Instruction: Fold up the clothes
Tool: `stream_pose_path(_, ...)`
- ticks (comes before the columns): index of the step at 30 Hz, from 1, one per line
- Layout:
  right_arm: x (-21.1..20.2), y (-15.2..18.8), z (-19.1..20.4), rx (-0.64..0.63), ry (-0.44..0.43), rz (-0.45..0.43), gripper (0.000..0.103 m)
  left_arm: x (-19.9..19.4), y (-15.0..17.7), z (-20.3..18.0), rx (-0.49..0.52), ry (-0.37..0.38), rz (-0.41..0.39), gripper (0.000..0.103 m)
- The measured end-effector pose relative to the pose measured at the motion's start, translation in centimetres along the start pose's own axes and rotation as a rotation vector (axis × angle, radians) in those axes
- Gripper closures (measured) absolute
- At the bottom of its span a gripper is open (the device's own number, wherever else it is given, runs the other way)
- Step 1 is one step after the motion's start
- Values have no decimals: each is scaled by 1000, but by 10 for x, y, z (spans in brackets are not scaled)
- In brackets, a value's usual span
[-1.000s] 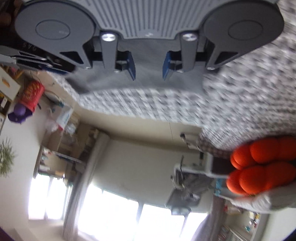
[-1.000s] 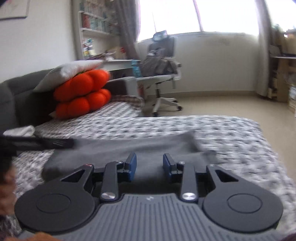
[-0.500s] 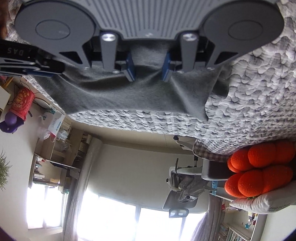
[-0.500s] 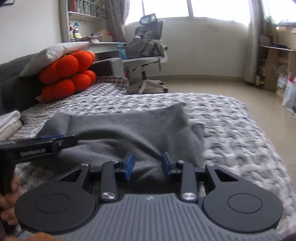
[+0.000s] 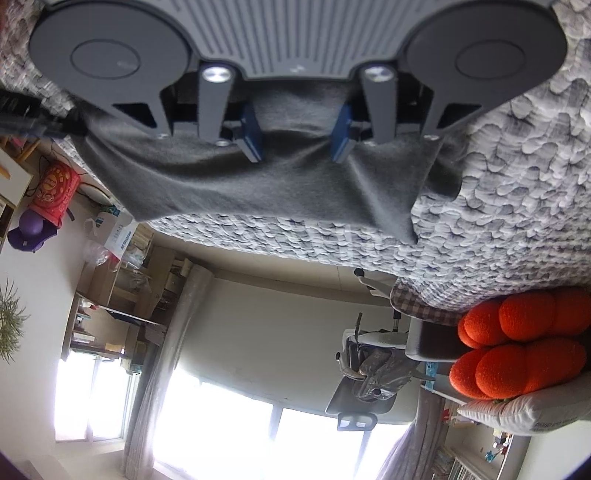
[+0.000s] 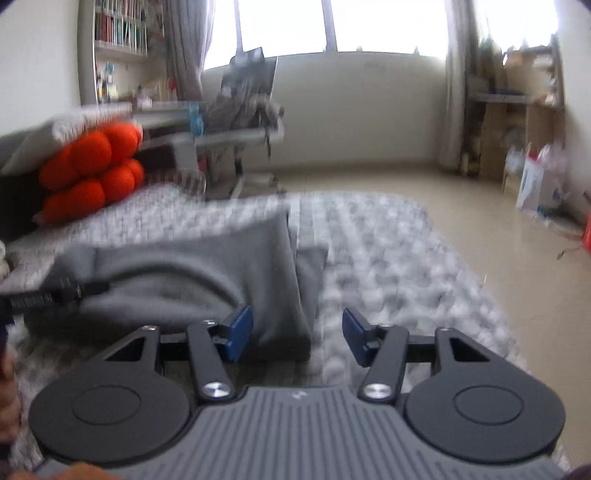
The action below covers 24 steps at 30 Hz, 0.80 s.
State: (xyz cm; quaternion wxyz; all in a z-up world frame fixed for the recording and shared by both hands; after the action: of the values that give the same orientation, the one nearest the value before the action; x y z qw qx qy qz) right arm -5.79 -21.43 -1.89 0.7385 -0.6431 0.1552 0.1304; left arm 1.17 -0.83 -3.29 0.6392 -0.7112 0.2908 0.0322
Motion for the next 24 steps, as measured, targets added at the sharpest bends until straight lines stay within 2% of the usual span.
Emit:
stream_pose_path(1,-4,-4,3,-4,-6,-30,47,0,0,0,-1,9,0,53)
stream_pose_path(5,3,1,41,-63,-127,-19,48,0,0,-1,-1,16,-4,53)
stream_pose_path(8,9,7,67,-109,-206,-4,53,0,0,0,-14,23,-7,53)
stream_pose_path(10,23,22,71,-140,-172,39,53,0,0,2,-23,29,-9,53)
stream_pose_path(17,24,29,75,-178,-140,19,52,-4,0,7,-57,27,-20,53)
stream_pose_path(24,22,30,67,-137,-168,22,52,-15,-7,35,-108,-31,-33,53)
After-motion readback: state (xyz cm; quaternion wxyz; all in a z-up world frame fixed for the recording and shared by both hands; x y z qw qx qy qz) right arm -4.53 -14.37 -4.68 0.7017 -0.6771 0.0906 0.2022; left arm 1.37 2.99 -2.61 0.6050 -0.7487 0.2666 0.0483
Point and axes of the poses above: each gripper's, at about its wrist camera, not at the fingertips, and x roughly the way its jaws point, z to its left, y to its underside, the point moved 8 cm from there along x, roughly the way its jaws point, and after that the axes turned 1 degree about x, right-handed, at the moved point
